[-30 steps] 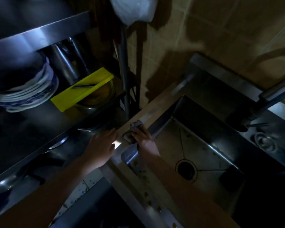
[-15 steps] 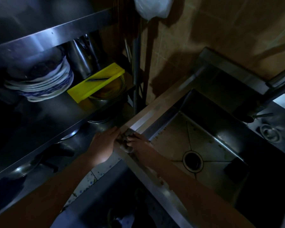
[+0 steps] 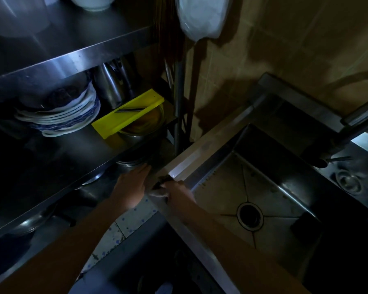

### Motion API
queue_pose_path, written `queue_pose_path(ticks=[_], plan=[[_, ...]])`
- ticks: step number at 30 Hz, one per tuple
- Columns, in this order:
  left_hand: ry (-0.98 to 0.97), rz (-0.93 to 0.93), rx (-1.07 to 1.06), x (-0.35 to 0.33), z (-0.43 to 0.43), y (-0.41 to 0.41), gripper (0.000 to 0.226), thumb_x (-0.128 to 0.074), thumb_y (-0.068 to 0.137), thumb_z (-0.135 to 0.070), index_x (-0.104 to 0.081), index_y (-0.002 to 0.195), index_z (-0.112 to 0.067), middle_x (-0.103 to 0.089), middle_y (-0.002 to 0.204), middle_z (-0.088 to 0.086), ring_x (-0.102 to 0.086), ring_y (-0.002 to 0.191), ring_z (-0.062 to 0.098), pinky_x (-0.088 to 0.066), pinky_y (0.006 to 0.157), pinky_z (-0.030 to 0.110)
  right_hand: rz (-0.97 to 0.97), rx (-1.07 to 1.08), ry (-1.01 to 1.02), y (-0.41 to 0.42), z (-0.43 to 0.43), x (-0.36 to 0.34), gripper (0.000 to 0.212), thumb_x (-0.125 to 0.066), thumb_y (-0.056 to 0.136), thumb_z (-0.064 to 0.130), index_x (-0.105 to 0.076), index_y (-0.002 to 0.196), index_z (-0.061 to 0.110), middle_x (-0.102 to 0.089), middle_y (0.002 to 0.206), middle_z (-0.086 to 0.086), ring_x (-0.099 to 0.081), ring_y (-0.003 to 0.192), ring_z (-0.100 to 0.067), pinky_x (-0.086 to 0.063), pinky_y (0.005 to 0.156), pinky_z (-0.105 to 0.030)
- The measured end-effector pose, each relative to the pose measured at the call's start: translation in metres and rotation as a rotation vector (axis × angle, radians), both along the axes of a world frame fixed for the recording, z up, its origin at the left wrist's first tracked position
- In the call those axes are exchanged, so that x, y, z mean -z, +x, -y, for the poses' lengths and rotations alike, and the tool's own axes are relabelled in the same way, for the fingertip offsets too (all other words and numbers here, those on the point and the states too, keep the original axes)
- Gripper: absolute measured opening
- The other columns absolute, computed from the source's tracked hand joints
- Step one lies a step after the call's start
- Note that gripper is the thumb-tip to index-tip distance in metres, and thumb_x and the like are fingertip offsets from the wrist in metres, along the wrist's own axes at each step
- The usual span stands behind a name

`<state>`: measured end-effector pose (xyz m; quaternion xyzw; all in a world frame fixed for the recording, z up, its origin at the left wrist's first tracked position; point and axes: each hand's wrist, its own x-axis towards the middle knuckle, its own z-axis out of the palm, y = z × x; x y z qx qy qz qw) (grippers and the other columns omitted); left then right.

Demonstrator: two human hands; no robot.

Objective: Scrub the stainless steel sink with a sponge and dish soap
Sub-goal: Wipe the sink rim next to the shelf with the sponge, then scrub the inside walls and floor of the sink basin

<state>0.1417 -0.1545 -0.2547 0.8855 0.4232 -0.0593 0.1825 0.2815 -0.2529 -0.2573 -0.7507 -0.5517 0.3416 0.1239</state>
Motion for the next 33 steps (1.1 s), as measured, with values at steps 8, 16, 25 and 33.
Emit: queue_pose_path(ticks=[8, 16, 25, 33], plan=[[-0.092, 0.058, -0.074, 0.000, -0.009, -0.002, 0.048, -0.045, 0.096, -0.024, -0.035, 0.142, -0.018, -0.039, 0.148, 0.004, -0.040, 0.134, 0.022, -0.034, 0.106, 0.044, 0.003, 0.305, 0.139, -0.027, -0.001, 0.004, 0.021, -0.052, 0.091, 0.021, -0.057, 0.112, 0.025, -0.066, 0.104, -0.005, -0.064, 0.088, -0.022, -0.042, 0.067, -0.024], [-0.105, 0.112, 0.162, 0.006, -0.036, 0.004, 0.054, -0.045, 0.093, -0.009, -0.031, 0.145, -0.015, -0.031, 0.153, 0.004, -0.034, 0.138, 0.022, -0.030, 0.112, 0.040, 0.093, 0.307, 0.234, -0.046, 0.029, 0.008, 0.026, -0.046, 0.093, 0.032, -0.058, 0.116, 0.027, -0.057, 0.128, 0.002, -0.058, 0.112, -0.022, -0.053, 0.085, -0.035], [-0.120, 0.142, 0.458, 0.016, -0.041, 0.012, 0.047, -0.044, 0.097, -0.021, -0.035, 0.143, -0.020, -0.027, 0.154, -0.001, -0.033, 0.138, 0.018, -0.036, 0.109, 0.044, 0.279, 0.686, 0.133, -0.053, 0.071, 0.012, 0.027, -0.056, 0.089, 0.021, -0.064, 0.115, 0.025, -0.060, 0.128, 0.007, -0.058, 0.113, -0.018, -0.053, 0.081, -0.029], [-0.107, 0.104, 0.577, 0.022, -0.050, 0.011, 0.051, -0.050, 0.094, -0.019, -0.036, 0.143, -0.023, -0.023, 0.156, -0.003, -0.035, 0.137, 0.020, -0.039, 0.106, 0.044, 0.349, 0.783, 0.083, -0.079, 0.052, 0.016, 0.029, -0.056, 0.091, 0.017, -0.063, 0.119, 0.016, -0.053, 0.140, -0.002, -0.043, 0.135, -0.025, -0.050, 0.096, -0.040]])
